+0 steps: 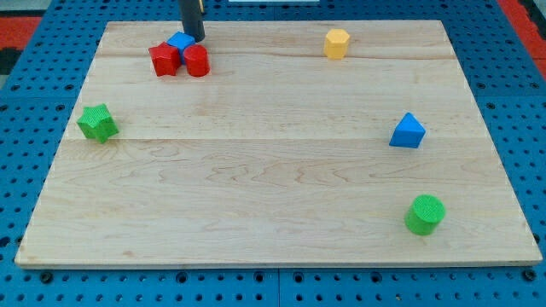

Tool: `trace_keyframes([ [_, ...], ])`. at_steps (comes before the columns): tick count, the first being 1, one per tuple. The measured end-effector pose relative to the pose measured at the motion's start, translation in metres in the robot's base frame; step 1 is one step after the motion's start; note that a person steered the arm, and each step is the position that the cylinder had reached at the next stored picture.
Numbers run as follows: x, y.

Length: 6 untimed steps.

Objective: Place your arm to the right center

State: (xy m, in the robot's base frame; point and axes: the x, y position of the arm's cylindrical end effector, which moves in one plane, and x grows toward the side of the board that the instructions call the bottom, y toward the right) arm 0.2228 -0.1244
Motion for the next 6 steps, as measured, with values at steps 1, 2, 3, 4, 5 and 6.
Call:
trace_keyframes([
  [1,-0.006,0.072],
  [2,-0.006,0.090],
  [3,0.014,0.085],
  [4,0.060,0.086],
  [5,0.093,0.126],
  [6,0.122,0.201],
])
